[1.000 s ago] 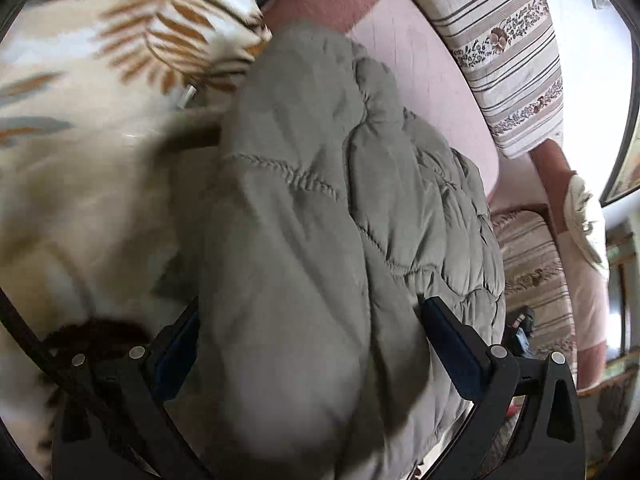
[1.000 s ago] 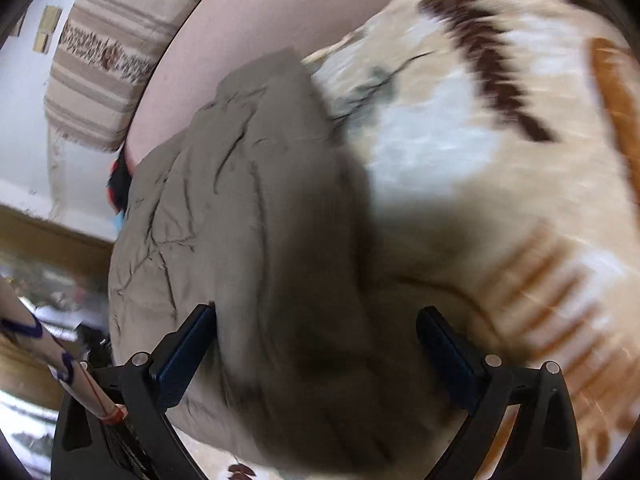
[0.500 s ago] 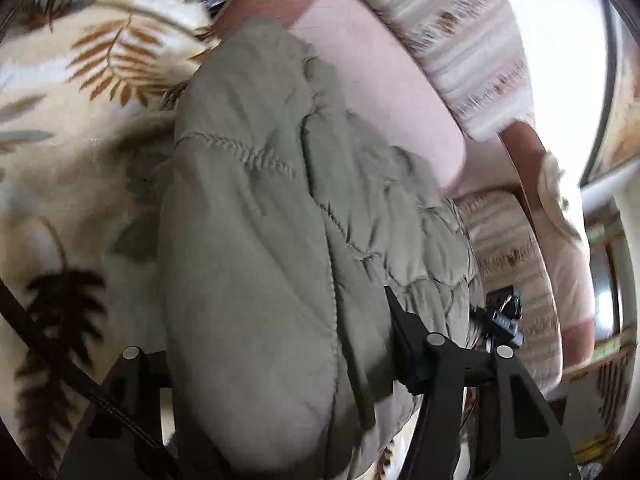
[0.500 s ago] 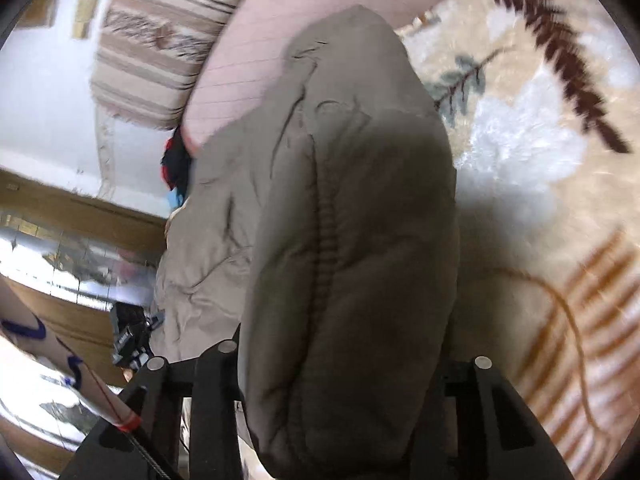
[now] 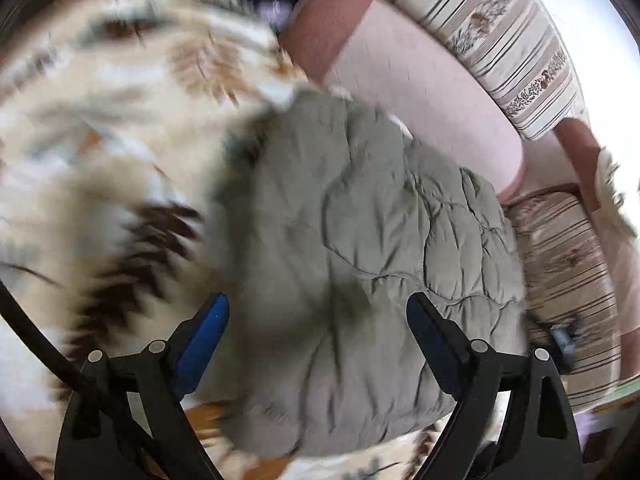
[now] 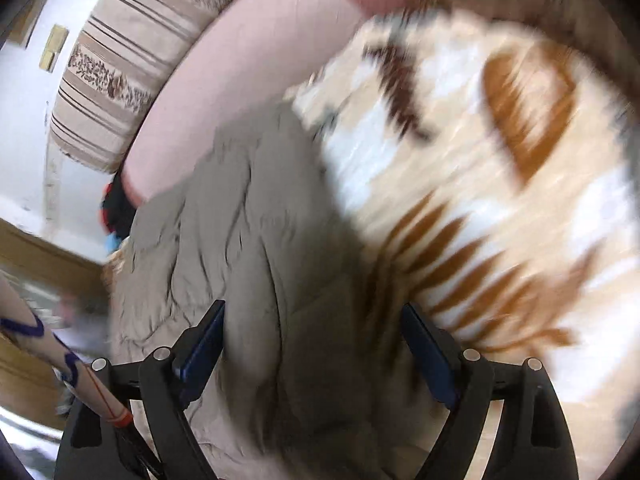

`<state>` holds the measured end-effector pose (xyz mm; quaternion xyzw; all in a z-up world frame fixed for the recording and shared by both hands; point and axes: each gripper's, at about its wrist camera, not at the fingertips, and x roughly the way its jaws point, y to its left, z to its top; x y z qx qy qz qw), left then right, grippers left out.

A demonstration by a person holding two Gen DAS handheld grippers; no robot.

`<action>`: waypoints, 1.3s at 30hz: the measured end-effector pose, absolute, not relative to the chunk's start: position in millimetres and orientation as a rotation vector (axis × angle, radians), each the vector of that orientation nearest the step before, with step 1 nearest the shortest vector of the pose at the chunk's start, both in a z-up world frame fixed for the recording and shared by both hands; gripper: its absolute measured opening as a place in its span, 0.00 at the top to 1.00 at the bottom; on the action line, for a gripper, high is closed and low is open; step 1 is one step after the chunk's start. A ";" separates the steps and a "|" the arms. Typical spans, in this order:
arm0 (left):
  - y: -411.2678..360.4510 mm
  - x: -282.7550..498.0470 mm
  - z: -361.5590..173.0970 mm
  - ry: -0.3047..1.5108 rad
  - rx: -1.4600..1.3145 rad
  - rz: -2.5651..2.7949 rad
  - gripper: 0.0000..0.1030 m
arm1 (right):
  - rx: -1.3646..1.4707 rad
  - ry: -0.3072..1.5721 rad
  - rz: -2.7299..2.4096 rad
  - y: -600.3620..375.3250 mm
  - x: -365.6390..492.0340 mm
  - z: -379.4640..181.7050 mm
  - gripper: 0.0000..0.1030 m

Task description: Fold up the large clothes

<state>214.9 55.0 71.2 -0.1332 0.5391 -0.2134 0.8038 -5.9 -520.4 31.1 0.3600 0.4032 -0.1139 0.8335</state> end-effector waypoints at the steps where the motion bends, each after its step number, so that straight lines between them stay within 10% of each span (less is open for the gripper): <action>1: 59.5 207.9 83.6 1.119 -0.252 -0.425 0.13 | 0.711 0.840 -0.285 -519.8 -11.1 41.9 0.13; 8: 18.5 181.8 107.1 1.029 -0.052 -0.371 0.13 | 0.413 0.785 -0.251 -449.3 15.6 105.2 0.13; 23: -18.4 225.0 39.9 1.030 0.012 -0.245 0.01 | 0.296 0.919 -0.315 -403.7 150.6 30.7 0.04; 39: -3.7 67.9 144.1 0.568 0.170 -0.039 0.01 | 0.290 0.865 -0.335 -362.9 -10.6 77.8 0.05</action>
